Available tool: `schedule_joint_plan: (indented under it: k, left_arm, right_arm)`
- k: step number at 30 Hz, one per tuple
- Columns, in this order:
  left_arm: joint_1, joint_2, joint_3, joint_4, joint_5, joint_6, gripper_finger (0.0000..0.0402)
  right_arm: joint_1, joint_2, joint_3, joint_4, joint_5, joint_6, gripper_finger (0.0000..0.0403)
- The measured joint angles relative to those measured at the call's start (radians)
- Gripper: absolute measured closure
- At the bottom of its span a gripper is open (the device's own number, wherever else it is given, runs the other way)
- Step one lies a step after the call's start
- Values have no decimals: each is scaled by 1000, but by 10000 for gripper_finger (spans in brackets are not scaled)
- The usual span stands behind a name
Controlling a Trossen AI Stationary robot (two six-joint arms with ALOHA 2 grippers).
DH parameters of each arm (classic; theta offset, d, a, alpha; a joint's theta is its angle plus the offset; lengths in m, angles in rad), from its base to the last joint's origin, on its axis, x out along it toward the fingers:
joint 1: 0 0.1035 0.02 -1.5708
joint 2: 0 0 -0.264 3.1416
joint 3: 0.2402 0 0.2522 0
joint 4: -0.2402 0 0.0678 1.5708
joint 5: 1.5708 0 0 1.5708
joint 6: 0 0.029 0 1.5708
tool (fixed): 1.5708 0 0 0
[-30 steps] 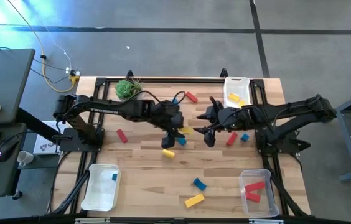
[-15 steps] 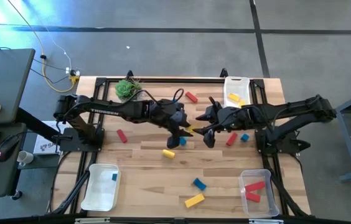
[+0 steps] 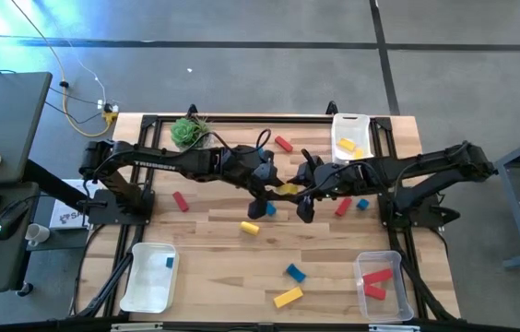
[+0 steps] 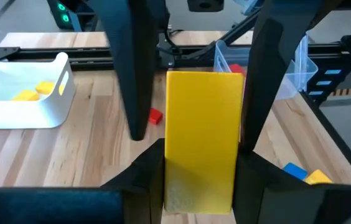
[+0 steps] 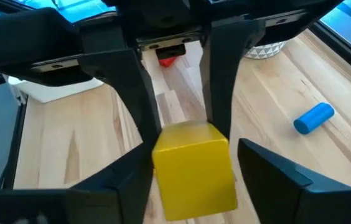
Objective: Sort & place blocks by color
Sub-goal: Put the yellow block into the top white bin
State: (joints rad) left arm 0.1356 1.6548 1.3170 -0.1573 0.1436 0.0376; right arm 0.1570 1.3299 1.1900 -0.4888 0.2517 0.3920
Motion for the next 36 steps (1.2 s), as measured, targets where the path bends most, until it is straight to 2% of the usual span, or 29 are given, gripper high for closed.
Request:
schedule_joint_plan:
  k: [6, 8, 14, 21, 24, 30, 36]
  left_arm:
    - [0, 0, 0, -4, 3, 0, 287]
    - [0, 0, 0, -5, 13, -1, 286]
    - [1, 0, 0, -5, 0, -8, 270]
    - [2, 0, 0, -23, -14, -8, 217]
    - [2, 0, 0, -43, -58, -8, 193]
    - [14, 0, 0, -78, -212, -8, 171]
    - [45, 0, 0, -154, -227, -6, 172]
  right_arm:
    - [0, 0, 0, 6, -19, 18, 274]
    - [1, 0, 0, 6, -35, 13, 290]
    - [0, 0, 0, 8, -34, 55, 290]
    - [0, 2, 0, -16, -8, 117, 293]
    - [0, 2, 0, -36, -8, 155, 293]
    - [0, 2, 0, -208, 41, 295, 293]
    - [-2, 2, 0, -429, 142, 481, 293]
